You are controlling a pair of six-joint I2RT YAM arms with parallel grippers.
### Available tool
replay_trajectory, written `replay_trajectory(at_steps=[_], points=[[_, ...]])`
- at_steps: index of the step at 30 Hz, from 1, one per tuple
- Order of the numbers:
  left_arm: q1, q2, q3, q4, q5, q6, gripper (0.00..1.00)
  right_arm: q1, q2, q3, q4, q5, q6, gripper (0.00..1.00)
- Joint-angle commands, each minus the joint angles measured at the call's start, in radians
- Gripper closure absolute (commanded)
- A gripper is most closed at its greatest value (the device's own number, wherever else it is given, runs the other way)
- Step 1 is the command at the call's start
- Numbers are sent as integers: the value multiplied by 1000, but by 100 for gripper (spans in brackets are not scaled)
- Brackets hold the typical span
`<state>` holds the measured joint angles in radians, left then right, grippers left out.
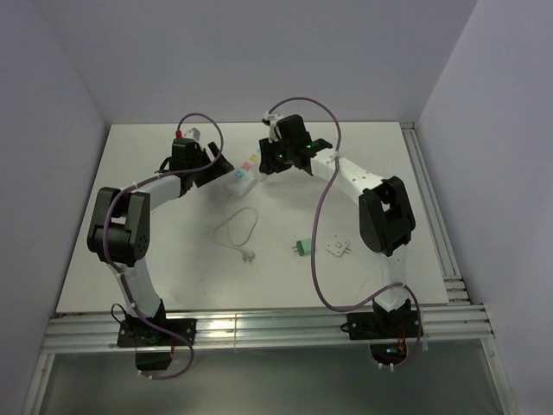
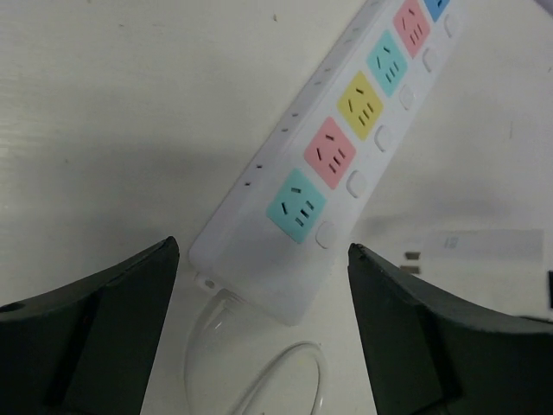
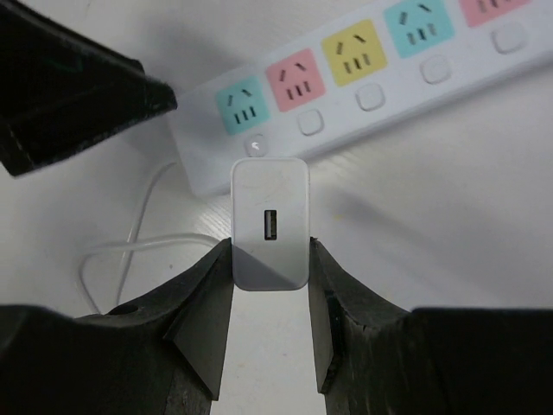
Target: Insert the plug
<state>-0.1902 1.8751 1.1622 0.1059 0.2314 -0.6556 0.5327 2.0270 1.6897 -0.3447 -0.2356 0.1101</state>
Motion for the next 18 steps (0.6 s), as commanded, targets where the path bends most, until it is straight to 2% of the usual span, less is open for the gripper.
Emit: replay_trajectory(at_steps=[1,4,5,10,16,18], points=[[-45,-11,10,18,-70,128,13,-91,-144,-30,81,-16,85,100],[-77,-11,-12,95,-87,342,8,-126,-198,-30,58,-47,91,100],[-86,-1,28,34,-121,406,7,-135,-211,-30,56,-45,85,100],[-91,107,190,-141,-107,485,0,-143,-263,-35,55,-86,85,100],[-92,134,209,-115,46,554,1,-154,-287,-50,56,-119,89,100],[-95,172,247,-182,81,585,0,-158,-295,-59,61,-128,92,100]])
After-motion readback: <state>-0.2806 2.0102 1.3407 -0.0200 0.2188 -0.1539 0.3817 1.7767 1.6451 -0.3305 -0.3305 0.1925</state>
